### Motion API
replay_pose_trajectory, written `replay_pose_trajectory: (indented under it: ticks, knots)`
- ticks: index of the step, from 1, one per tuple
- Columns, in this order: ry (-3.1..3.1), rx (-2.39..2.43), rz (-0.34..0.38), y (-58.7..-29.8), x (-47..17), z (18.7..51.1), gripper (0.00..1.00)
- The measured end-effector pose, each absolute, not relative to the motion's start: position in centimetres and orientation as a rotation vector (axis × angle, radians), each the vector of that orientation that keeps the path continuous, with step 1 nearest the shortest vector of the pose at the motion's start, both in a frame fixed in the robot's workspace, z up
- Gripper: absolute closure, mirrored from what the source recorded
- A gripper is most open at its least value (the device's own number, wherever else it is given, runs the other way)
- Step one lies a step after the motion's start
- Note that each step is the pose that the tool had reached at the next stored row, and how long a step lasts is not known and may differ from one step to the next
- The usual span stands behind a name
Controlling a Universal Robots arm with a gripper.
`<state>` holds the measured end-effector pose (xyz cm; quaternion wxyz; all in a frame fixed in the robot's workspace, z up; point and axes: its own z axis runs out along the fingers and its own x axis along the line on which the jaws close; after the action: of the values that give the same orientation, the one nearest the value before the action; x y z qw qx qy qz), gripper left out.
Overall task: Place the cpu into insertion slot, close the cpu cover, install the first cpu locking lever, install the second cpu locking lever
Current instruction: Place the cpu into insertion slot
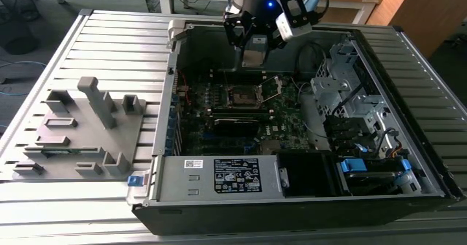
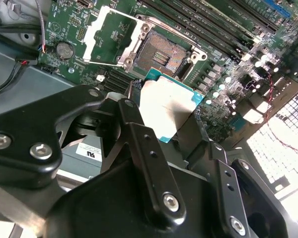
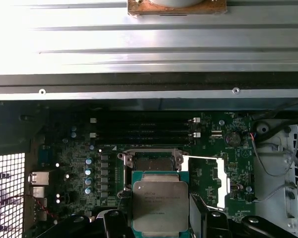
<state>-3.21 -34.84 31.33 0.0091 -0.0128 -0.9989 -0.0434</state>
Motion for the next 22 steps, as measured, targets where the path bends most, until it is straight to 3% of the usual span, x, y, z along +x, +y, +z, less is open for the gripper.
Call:
replay_pose_trajectory:
  ticks: [22]
  knots:
    - [-3.120, -0.040, -0.136, -34.84, -3.21, 30.96, 0.46]
